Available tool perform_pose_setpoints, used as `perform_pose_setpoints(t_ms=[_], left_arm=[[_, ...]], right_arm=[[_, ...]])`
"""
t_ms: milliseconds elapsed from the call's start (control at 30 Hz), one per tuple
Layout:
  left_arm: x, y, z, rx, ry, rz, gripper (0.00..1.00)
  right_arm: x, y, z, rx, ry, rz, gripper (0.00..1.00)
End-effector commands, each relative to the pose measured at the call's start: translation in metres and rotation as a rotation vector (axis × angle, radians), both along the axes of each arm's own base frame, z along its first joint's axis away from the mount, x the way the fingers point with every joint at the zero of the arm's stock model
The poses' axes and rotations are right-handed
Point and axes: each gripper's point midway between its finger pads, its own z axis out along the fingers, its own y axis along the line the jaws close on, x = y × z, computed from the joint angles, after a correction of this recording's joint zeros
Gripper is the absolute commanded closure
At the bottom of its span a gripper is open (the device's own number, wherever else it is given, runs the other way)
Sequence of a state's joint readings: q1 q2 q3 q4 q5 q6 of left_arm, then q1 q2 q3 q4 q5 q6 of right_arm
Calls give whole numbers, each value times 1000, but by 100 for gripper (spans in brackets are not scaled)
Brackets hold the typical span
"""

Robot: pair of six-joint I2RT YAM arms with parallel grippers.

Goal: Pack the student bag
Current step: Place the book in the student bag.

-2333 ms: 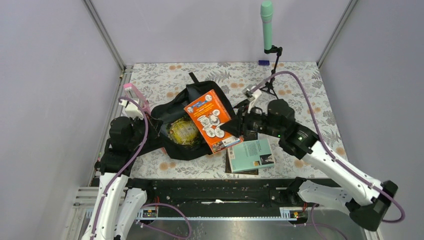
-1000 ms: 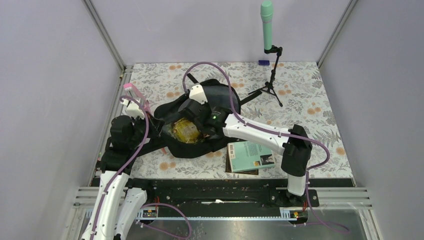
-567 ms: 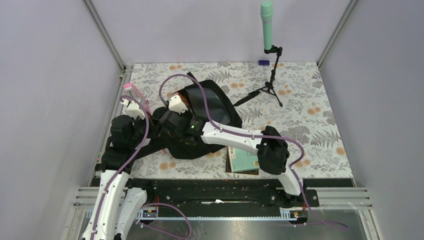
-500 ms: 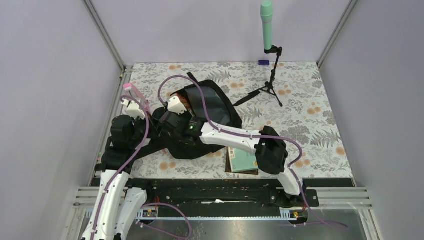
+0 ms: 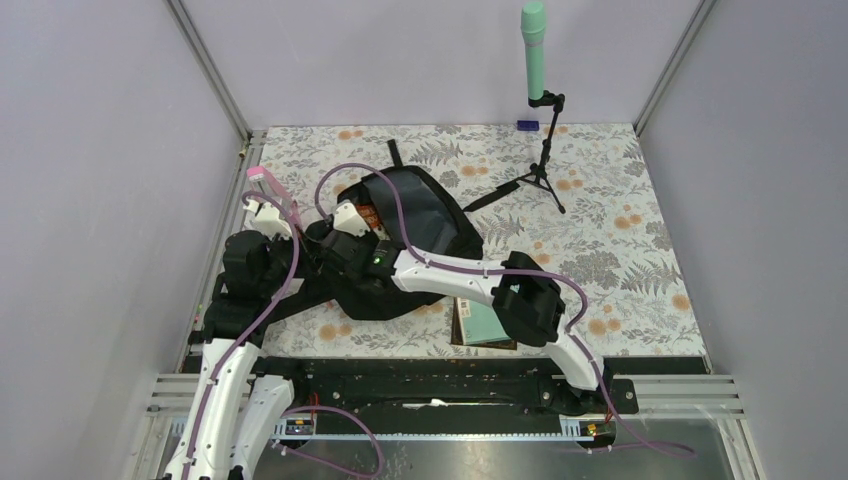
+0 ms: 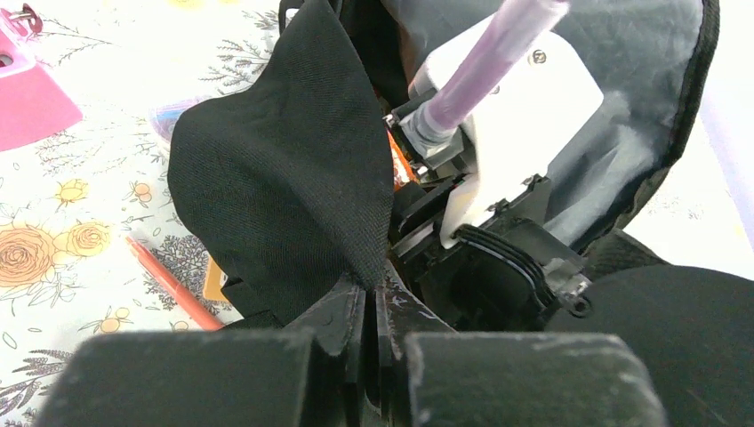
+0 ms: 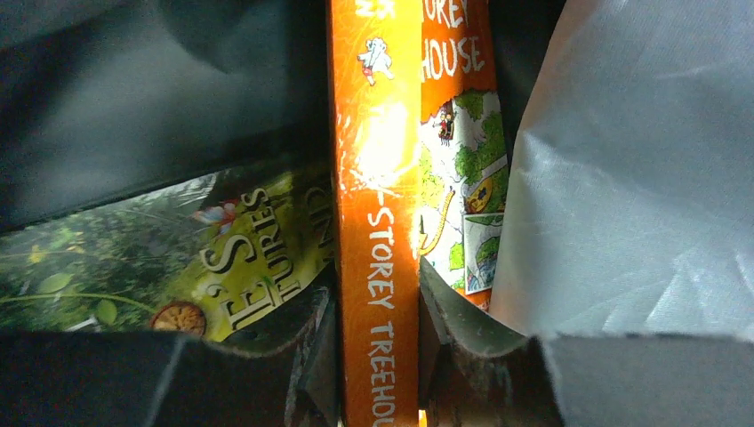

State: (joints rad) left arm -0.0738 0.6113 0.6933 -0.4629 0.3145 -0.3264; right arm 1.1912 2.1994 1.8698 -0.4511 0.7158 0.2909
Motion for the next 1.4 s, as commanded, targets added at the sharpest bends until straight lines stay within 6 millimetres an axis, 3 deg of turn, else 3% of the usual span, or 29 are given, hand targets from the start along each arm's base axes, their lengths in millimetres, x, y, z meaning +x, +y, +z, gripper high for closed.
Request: perform_pose_setpoints(t_ms=[0,167,400,633,833,933,1033,1367], left_arm=[[11,-10,54,-47,-204,-47,100],[10,-10,54,-49,-203,-48,100],[11,-11,53,-52,-198,-51,100],[12,-11,52,-52,-194,-51,100],[12,-12,51,-53,-187,-55,100],[13,-13,50,-55,-183,-58,100],[13,-13,49,-55,-179,-58,100],[15,-12,47,-52,-173,-54,100]], right_arm=[[-3,-3,-26,13,61,-34,100],[2,-31,-37,-44,46,-91,100],[33,-68,-46,-76,59,-173,100],[55,-73,-31,-78,23,-164,100],[47,-71,-10,-24,42,-118,48],[40,-70,6,39,40,-81,28],[34,-68,26,82,29,-26,22],[8,-65,76,128,-10,139,19]])
